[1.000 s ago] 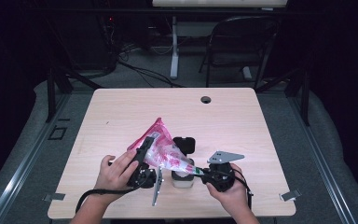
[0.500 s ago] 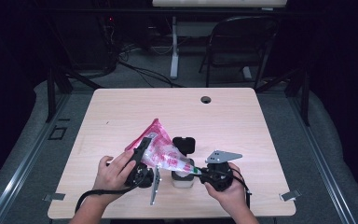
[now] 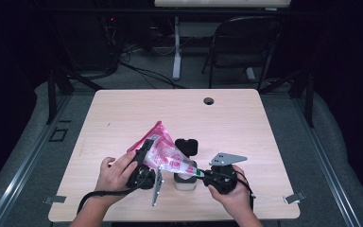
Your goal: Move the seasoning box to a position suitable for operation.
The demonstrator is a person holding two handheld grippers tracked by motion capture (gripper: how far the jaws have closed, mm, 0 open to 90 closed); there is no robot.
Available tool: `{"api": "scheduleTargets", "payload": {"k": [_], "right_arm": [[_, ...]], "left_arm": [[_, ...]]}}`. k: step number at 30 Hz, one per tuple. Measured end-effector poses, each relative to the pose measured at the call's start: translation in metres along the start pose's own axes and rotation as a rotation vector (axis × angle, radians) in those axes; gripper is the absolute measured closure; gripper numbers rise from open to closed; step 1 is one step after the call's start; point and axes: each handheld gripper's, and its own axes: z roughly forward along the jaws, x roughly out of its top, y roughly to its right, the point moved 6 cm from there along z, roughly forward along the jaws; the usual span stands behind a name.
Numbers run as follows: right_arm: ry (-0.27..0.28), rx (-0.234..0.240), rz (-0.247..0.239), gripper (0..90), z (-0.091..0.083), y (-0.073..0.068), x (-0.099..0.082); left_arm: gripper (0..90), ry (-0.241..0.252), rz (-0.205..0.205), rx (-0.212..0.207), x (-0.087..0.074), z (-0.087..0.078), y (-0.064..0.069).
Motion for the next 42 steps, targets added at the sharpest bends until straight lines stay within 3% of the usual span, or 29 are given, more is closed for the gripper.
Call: {"api": "scheduleTargets", "payload": {"k": [8, 13, 42], "right_arm": [[0.006, -0.004, -0.002, 90.0, -0.002, 0.000, 0.001], [0.019, -0.004, 0.006, 90.0, -0.003, 0.001, 0.002], [0.027, 0.011, -0.011, 89.3, -0.002, -0.002, 0.007]], "left_arm": [[62.1, 0.000, -0.016, -0.020, 0.000, 0.001, 0.002], [62.3, -0.007, -0.047, -0.036, -0.001, 0.002, 0.005], [62.5, -0.025, -0.088, -0.078, -0.010, 0.003, 0.011]]}}
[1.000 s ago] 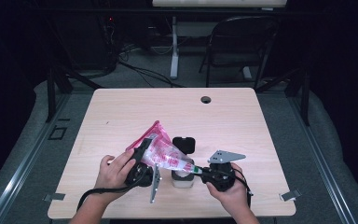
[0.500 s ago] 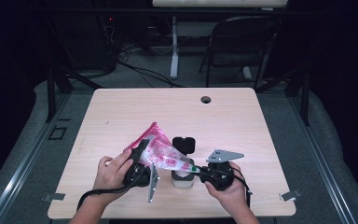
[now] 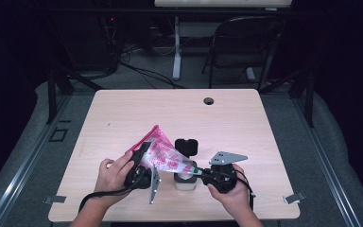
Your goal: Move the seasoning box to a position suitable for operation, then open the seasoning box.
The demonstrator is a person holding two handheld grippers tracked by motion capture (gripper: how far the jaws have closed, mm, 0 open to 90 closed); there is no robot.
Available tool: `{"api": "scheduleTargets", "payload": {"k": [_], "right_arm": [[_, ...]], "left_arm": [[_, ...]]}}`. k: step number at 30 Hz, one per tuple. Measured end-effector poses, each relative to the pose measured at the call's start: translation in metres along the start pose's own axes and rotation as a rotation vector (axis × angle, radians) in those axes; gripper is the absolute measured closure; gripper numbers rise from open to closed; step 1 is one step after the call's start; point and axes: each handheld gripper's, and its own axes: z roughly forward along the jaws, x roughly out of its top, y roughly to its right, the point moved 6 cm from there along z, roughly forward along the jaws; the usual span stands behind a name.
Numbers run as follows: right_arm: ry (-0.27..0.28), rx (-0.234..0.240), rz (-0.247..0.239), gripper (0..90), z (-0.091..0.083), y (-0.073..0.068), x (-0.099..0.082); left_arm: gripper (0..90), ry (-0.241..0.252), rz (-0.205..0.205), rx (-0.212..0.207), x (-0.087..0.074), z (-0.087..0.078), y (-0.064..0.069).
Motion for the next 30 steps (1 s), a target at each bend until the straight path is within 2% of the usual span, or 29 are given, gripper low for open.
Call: {"api": "scheduleTargets", "payload": {"k": [6, 11, 16, 23, 30], "right_arm": [[0.000, -0.001, 0.001, 89.2, -0.0001, 0.0005, -0.0001], [0.004, 0.001, 0.002, 88.7, -0.0005, 0.0000, 0.0003], [0.010, 0.001, 0.002, 87.7, -0.0006, -0.0004, 0.0008], [0.018, -0.001, 0.008, 77.5, -0.0001, 0.0006, 0.0015], [0.021, 0.010, 0.007, 69.3, 0.0009, 0.0005, 0.0024]], "left_arm": [[62.6, 0.001, -0.005, -0.005, -0.0002, 0.0003, 0.0008], [62.7, 0.002, -0.032, -0.022, -0.0016, 0.0004, 0.0023], [63.0, 0.002, -0.042, -0.025, -0.0015, 0.0002, 0.0018], [63.3, 0.008, -0.069, -0.057, -0.0020, 0.0009, 0.0056], [63.5, 0.003, -0.118, -0.077, -0.0063, 0.0008, 0.0051]]}}
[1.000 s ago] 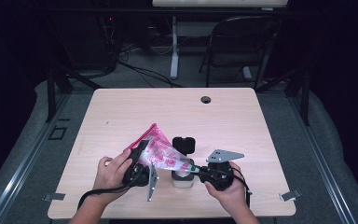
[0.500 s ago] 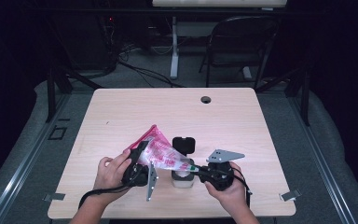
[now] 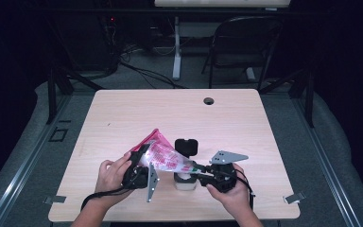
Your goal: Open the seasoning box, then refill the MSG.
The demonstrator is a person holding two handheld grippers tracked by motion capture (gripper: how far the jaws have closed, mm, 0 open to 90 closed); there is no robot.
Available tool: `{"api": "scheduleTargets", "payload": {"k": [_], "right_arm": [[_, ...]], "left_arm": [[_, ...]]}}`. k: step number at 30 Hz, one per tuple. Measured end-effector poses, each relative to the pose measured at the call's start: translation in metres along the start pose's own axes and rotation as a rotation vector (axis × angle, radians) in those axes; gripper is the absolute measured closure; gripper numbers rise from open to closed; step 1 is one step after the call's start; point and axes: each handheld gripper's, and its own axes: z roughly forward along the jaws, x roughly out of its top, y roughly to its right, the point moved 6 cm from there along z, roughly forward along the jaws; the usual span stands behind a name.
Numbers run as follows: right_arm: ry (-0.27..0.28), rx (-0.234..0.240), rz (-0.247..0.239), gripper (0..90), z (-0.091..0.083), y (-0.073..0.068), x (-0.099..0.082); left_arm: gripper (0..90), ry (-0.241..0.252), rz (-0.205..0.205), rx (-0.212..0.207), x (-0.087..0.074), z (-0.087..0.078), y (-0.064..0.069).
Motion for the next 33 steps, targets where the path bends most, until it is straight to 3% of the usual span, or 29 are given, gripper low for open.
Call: {"api": "scheduleTargets", "payload": {"k": [8, 16, 21, 26, 33], "right_arm": [[-0.011, -0.007, 0.010, 60.0, 0.004, 0.002, -0.001], [-0.002, -0.017, 0.018, 56.9, 0.004, 0.005, 0.000], [0.005, -0.023, 0.022, 55.9, 0.003, 0.008, 0.000], [0.011, -0.021, 0.035, 55.6, 0.004, 0.010, 0.001], [0.007, -0.013, 0.026, 55.3, 0.007, 0.007, 0.002]], "left_arm": [[63.5, 0.002, -0.040, -0.027, -0.004, 0.001, 0.001], [63.6, 0.022, -0.102, -0.062, -0.007, 0.003, 0.004], [63.6, 0.041, -0.164, -0.103, -0.008, 0.005, 0.007], [63.6, 0.036, -0.213, -0.138, -0.013, 0.007, 0.011], [63.7, 0.030, -0.259, -0.155, -0.019, 0.008, 0.012]]}}
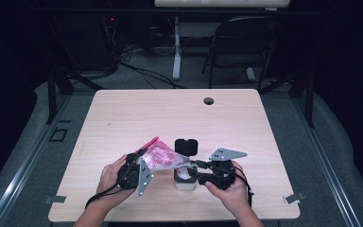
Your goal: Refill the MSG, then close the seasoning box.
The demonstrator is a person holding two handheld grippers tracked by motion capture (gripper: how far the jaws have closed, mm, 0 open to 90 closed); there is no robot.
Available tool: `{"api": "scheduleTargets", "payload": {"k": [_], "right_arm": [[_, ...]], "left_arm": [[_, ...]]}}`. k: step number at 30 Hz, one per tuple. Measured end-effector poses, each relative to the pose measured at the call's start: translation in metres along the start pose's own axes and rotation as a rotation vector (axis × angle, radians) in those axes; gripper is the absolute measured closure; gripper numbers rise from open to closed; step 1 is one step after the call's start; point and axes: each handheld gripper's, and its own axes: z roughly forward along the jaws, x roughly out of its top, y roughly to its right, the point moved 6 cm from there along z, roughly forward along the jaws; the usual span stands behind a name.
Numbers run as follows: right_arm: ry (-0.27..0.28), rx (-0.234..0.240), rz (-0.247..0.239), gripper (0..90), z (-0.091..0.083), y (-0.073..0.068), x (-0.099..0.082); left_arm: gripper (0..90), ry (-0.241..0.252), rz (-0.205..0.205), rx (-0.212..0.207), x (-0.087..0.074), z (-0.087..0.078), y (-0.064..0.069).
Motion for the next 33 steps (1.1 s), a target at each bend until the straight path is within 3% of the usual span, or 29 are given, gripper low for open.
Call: {"api": "scheduleTargets", "payload": {"k": [9, 17, 33], "right_arm": [[0.005, 0.018, -0.010, 53.2, 0.002, -0.003, 0.002], [0.008, 0.016, -0.021, 51.6, 0.003, -0.005, 0.002], [0.026, 0.008, -0.022, 51.1, 0.001, -0.004, 0.003]], "left_arm": [[63.9, -0.009, -0.046, -0.021, -0.005, 0.001, -0.001], [64.1, 0.000, -0.138, -0.060, -0.007, 0.001, -0.006], [64.4, 0.009, -0.229, -0.109, -0.013, 0.004, -0.008]]}}
